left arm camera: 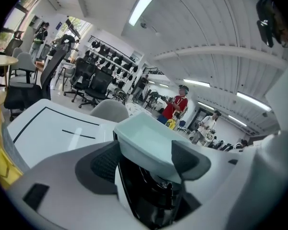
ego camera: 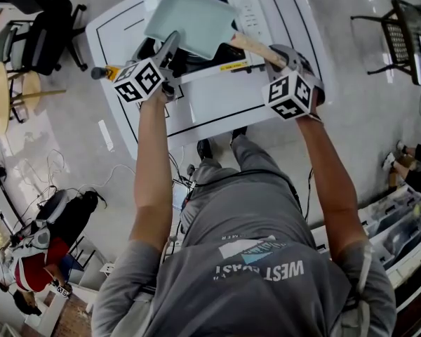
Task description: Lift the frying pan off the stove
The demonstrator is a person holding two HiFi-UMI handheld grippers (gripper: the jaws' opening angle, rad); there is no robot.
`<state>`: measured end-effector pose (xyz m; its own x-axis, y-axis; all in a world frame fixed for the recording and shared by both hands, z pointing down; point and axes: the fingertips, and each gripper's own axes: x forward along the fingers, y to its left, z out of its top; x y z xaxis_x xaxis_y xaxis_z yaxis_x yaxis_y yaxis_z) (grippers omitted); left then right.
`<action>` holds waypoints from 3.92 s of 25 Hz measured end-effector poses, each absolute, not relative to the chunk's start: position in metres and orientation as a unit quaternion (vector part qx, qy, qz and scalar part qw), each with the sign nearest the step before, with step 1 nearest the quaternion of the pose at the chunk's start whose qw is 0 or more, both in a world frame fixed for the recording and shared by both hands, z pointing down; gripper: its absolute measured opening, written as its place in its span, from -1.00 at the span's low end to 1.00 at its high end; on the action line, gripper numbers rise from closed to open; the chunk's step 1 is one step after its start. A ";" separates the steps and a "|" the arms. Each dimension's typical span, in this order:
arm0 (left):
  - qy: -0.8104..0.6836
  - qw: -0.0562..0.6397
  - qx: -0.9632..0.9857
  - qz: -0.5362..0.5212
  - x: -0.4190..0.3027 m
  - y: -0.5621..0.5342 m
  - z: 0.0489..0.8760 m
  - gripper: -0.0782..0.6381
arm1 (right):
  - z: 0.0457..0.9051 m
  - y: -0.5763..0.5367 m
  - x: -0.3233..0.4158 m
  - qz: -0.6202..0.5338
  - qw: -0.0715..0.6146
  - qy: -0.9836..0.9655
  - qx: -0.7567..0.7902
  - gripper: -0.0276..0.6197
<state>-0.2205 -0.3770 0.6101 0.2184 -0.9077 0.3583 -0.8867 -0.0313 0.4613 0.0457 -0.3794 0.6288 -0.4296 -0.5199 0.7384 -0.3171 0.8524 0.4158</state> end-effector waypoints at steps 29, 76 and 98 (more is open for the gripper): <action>-0.628 0.331 0.703 -0.048 -0.234 -0.360 0.603 0.04 | 0.612 -0.367 0.037 -0.189 0.477 -0.822 0.246 -0.77; -0.634 0.300 0.709 -0.078 -0.238 -0.349 0.546 0.04 | 0.554 -0.361 0.031 -0.257 0.455 -0.810 0.265 -0.74; -0.633 0.277 0.717 -0.093 -0.246 -0.339 0.504 0.04 | 0.513 -0.352 0.024 -0.287 0.444 -0.801 0.279 -0.74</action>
